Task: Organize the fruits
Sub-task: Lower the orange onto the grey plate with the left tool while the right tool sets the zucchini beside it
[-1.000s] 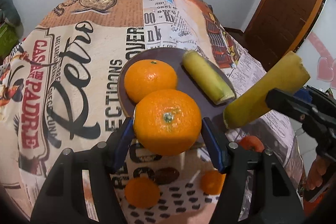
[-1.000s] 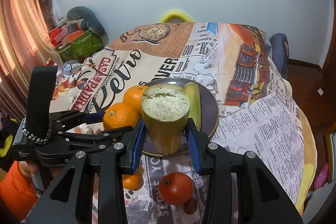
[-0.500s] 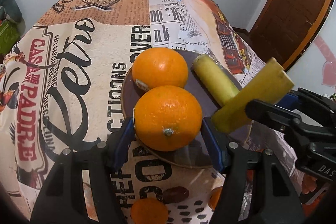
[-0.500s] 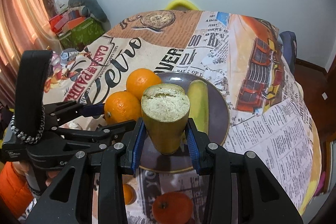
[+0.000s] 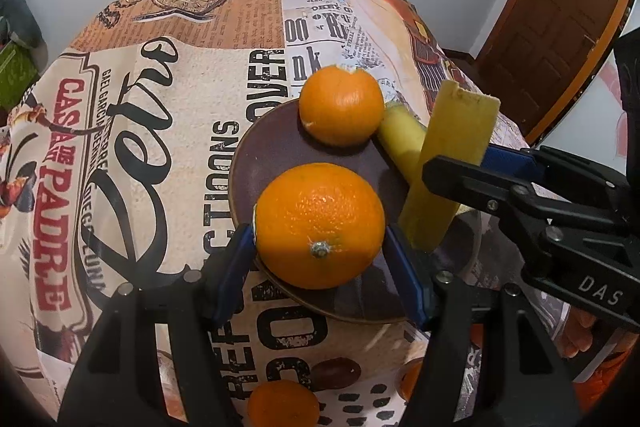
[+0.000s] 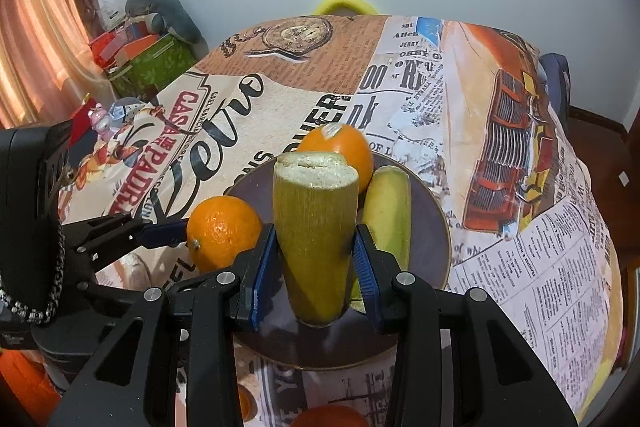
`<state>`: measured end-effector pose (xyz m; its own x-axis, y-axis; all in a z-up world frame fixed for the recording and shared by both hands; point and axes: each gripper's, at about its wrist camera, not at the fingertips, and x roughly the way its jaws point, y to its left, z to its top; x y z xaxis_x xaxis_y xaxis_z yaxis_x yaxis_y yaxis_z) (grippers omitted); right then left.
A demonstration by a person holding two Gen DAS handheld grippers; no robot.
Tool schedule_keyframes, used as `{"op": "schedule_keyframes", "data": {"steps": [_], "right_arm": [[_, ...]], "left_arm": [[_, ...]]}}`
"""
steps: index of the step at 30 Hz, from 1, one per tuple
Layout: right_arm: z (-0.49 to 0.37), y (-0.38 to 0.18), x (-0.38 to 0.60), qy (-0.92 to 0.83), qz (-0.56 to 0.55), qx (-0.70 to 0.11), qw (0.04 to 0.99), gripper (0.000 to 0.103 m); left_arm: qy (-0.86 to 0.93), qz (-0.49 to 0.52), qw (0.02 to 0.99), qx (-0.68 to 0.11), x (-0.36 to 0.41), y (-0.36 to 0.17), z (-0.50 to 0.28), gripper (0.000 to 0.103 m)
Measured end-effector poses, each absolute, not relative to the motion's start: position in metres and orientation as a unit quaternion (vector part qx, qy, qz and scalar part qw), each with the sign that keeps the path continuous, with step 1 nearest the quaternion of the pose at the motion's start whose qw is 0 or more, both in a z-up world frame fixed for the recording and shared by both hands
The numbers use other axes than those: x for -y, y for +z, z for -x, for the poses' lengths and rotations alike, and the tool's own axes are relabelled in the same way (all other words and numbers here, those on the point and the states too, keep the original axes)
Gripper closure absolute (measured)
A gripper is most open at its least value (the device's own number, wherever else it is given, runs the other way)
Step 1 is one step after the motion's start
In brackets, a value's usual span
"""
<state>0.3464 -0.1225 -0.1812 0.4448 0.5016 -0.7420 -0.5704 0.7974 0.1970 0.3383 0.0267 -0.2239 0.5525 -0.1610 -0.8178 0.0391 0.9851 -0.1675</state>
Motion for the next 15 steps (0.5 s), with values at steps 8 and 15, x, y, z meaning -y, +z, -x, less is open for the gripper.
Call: {"op": "schedule_keyframes", "data": {"steps": [8, 15], "right_arm": [[-0.348, -0.180, 0.124, 0.306, 0.045, -0.419, 0.853, 0.068], [-0.347, -0.172, 0.138, 0.291, 0.027, -0.409, 0.864, 0.056]], "left_arm": [[-0.055, 0.064, 0.876, -0.475, -0.027, -0.223, -0.341, 0.038], [-0.048, 0.057, 0.891, -0.448, -0.027, -0.204, -0.340, 0.035]]}}
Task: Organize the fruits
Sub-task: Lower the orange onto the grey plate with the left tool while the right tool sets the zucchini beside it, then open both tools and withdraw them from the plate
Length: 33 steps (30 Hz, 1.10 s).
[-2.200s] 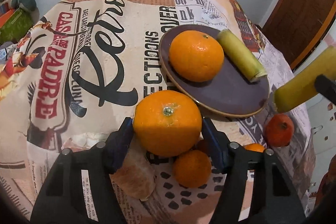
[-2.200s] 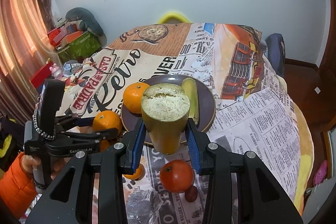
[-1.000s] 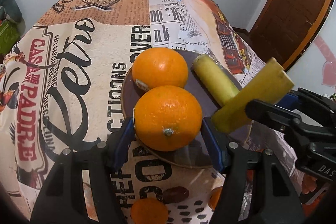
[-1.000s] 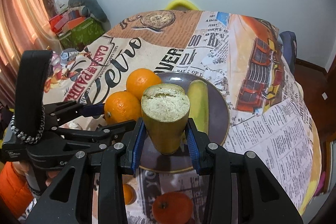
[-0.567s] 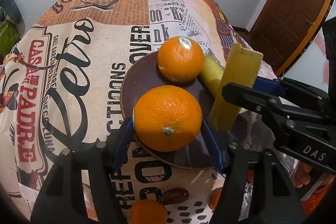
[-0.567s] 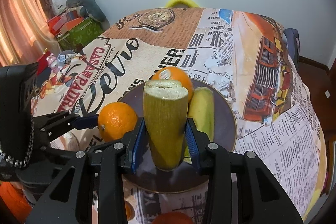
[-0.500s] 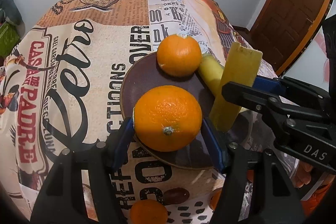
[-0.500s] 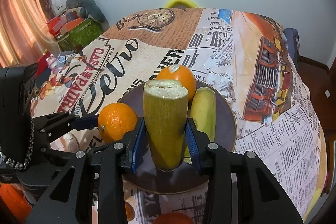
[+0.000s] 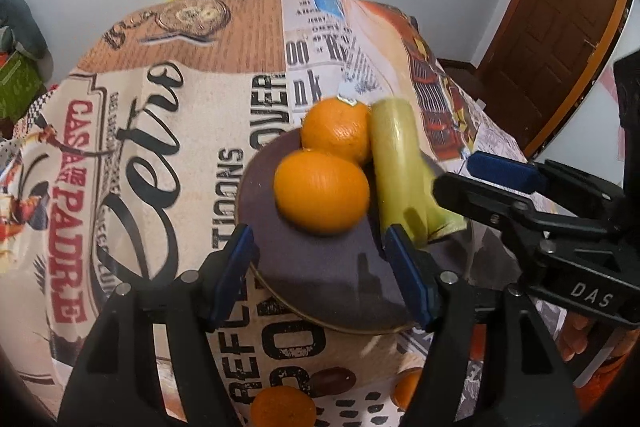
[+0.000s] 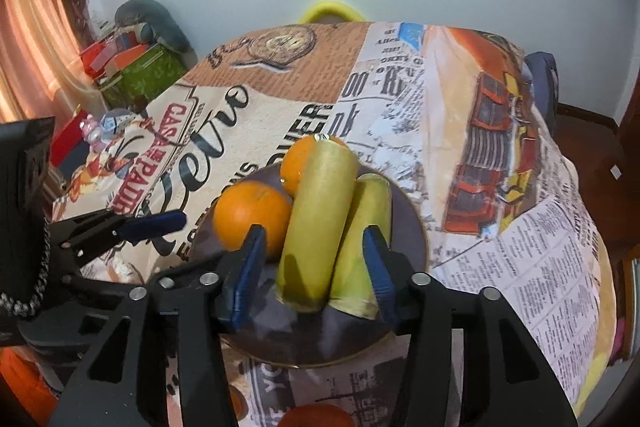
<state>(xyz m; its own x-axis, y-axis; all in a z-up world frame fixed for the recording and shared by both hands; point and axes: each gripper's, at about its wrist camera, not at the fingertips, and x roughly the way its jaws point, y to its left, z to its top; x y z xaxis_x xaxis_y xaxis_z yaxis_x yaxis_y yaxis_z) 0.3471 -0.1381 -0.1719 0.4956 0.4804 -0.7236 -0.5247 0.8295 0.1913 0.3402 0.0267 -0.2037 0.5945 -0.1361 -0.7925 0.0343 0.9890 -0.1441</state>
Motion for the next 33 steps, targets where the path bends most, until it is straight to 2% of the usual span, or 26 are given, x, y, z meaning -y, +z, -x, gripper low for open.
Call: {"op": "schedule_keyframes", "data": {"steps": [16, 24, 33], "right_arm": [[-0.295, -0.135, 0.168, 0.271, 0.028, -0.368, 0.889, 0.056], [-0.264, -0.124, 0.176, 0.264, 0.029, -0.358, 0.895, 0.051], [-0.240, -0.130, 0.182, 0.252, 0.039, -0.368, 0.894, 0.051]], "left_arm": [[-0.021, 0.050, 0.904, -0.423, -0.040, -0.174, -0.296, 0.035], [-0.004, 0.045, 0.914, -0.402, -0.052, -0.147, -0.255, 0.035], [0.032, 0.041, 0.909, -0.414, -0.084, -0.150, -0.222, 0.030]]}}
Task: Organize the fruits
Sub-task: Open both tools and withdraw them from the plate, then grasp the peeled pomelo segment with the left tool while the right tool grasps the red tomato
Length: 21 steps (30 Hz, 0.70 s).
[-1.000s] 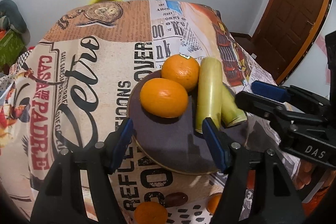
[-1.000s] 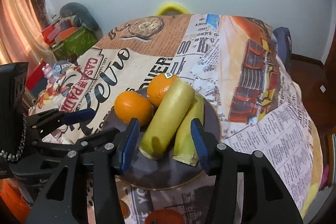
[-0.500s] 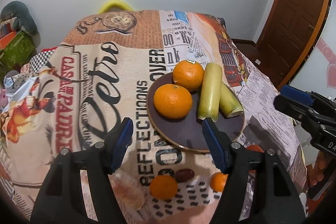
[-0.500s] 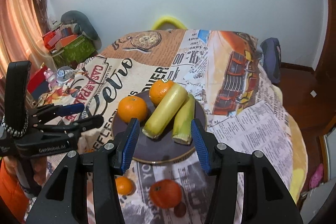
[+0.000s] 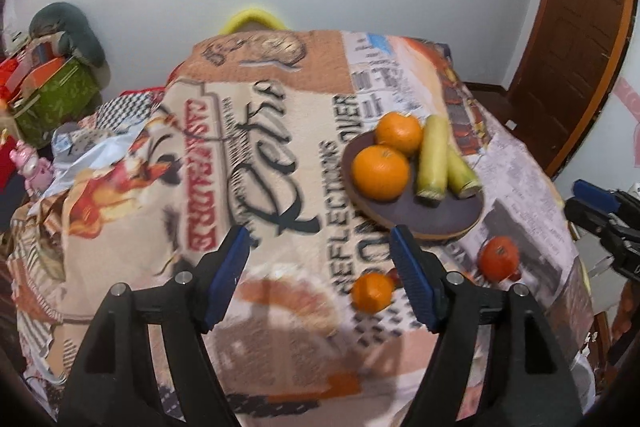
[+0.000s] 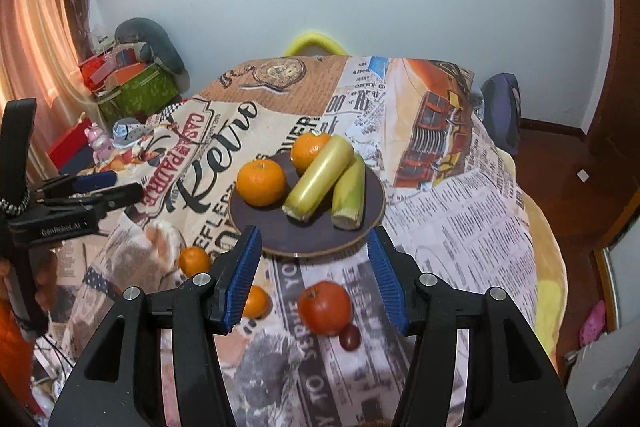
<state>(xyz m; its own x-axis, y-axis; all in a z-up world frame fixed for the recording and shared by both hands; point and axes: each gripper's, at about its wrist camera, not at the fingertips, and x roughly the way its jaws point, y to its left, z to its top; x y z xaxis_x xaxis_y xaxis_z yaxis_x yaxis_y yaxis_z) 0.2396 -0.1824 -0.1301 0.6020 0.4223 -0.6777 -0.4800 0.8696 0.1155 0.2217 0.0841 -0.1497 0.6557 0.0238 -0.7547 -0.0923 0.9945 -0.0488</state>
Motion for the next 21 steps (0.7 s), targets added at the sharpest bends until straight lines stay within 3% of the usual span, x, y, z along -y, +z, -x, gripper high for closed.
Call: {"op": "schedule_keyframes", "data": {"steps": [13, 21], "right_arm": [[-0.236, -0.170, 0.189, 0.234, 0.052, -0.414, 0.878, 0.049], [-0.239, -0.191, 0.193, 0.236, 0.051, -0.437, 0.866, 0.049]], "left_arm": [[0.028, 0.072, 0.858, -0.509, -0.094, -0.231, -0.212, 0.029], [0.036, 0.105, 0.844, -0.525, -0.090, -0.247, -0.232, 0.029]]}}
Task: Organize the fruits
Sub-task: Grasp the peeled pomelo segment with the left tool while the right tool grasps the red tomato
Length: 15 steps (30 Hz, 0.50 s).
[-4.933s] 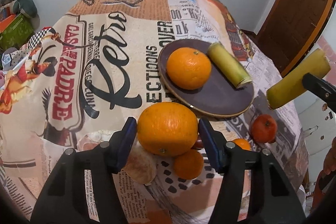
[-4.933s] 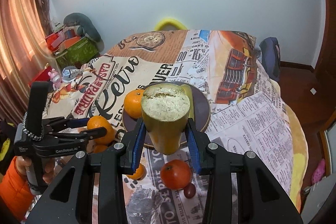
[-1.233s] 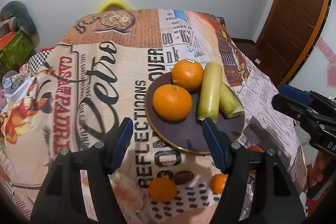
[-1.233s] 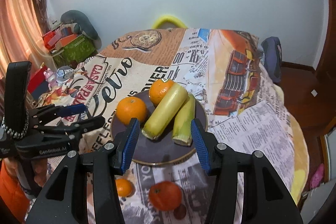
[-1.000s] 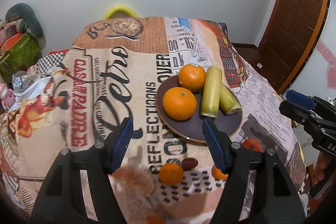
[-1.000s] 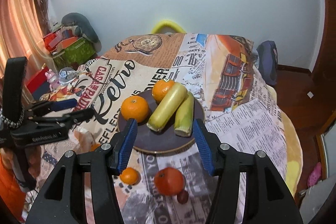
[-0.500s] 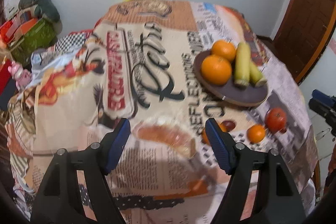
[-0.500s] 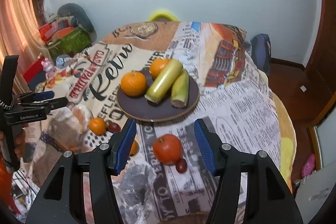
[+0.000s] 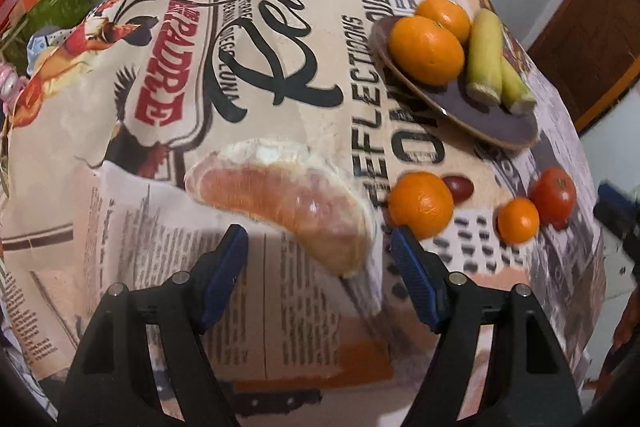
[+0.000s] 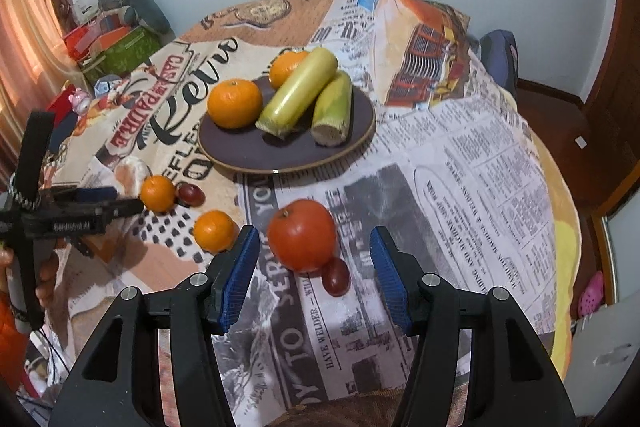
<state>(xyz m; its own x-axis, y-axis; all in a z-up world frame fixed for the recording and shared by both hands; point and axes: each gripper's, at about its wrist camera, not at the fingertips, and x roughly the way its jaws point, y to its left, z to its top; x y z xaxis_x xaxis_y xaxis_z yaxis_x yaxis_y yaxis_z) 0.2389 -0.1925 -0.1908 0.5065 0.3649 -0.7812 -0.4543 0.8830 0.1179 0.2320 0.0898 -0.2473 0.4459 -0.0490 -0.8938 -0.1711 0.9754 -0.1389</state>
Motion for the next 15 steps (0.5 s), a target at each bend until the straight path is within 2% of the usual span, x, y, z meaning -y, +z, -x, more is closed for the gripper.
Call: {"op": "schedule_keyframes", "data": {"steps": [10, 15], "right_arm": [[-0.247, -0.215, 0.188, 0.250, 0.043, -0.464, 0.849, 0.049], [-0.251, -0.221, 0.182, 0.258, 0.040, -0.468, 0.845, 0.049]], "left_arm": [[0.064, 0.128, 0.851, -0.506, -0.098, -0.253, -0.248, 0.030], [0.060, 0.088, 0.859, -0.501, -0.094, -0.253, -0.235, 0.051]]}}
